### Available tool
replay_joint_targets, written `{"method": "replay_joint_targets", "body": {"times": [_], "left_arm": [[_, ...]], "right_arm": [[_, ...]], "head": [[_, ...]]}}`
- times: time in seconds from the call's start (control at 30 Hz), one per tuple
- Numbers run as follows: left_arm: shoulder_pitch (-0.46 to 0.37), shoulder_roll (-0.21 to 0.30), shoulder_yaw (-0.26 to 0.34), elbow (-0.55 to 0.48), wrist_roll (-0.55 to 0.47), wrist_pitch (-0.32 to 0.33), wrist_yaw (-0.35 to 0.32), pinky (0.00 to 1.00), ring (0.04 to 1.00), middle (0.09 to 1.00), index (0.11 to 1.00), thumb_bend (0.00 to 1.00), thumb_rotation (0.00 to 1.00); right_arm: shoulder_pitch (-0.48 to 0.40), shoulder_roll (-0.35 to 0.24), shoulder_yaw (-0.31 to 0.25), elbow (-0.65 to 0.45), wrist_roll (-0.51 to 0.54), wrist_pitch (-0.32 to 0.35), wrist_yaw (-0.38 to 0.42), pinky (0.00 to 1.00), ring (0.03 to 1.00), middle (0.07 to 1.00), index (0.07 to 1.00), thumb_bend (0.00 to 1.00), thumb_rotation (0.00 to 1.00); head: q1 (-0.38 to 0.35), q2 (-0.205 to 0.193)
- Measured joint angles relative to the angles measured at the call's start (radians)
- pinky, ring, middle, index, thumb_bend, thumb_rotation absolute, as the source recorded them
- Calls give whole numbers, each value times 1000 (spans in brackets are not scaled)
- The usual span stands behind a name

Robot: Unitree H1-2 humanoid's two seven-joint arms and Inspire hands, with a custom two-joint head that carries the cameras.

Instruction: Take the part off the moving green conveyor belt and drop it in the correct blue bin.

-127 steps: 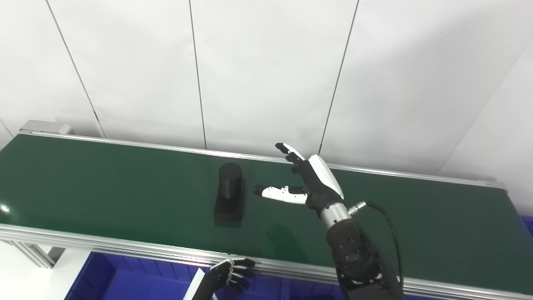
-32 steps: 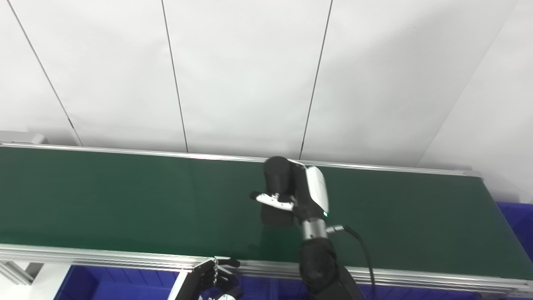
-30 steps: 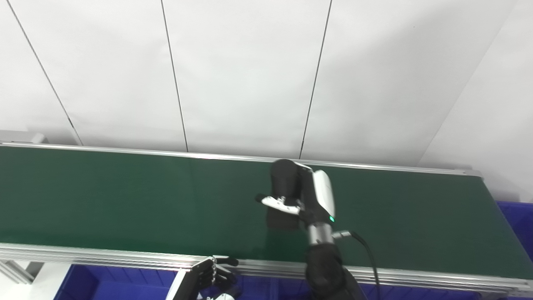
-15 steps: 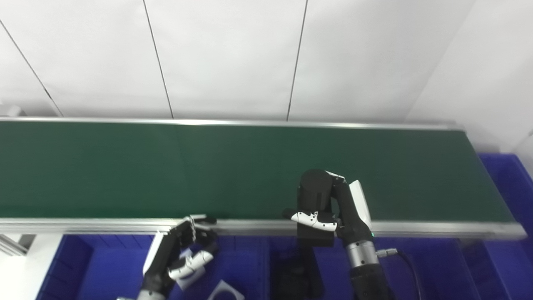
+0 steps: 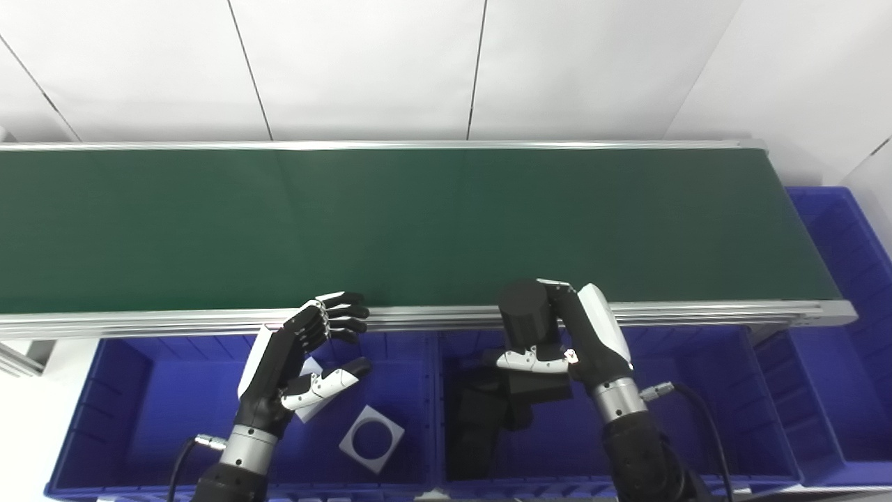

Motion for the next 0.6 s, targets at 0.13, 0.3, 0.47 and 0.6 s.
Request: {"method": "replay_joint_targets", "body": {"times": [0.13, 0.3, 0.47, 0.6], "left_arm": [[6, -2, 6, -26, 0, 0, -19, 558, 628, 685, 723, 726, 315], [8, -4, 16, -27, 0, 0, -24, 549, 619, 679, 719, 699, 307], [8, -7, 23, -27, 0, 0, -33, 534, 600, 669, 713, 696, 318], [8, -11, 25, -27, 0, 0, -35, 532, 595, 667, 714, 695, 316]], "right_arm": [[-1, -7, 19, -4, -88, 60, 15, 326, 461, 557, 452, 488, 0], [-23, -59, 69, -4, -233, 105, 63, 350, 490, 550, 444, 490, 0], [-63, -100, 135, -1, -345, 199, 196, 412, 470, 566, 469, 500, 0], [-78, -101, 173, 1, -416, 227, 247, 539, 649, 630, 481, 509, 67]], "head": [[-5, 17], [-15, 25], [-26, 25], [-26, 22]]}}
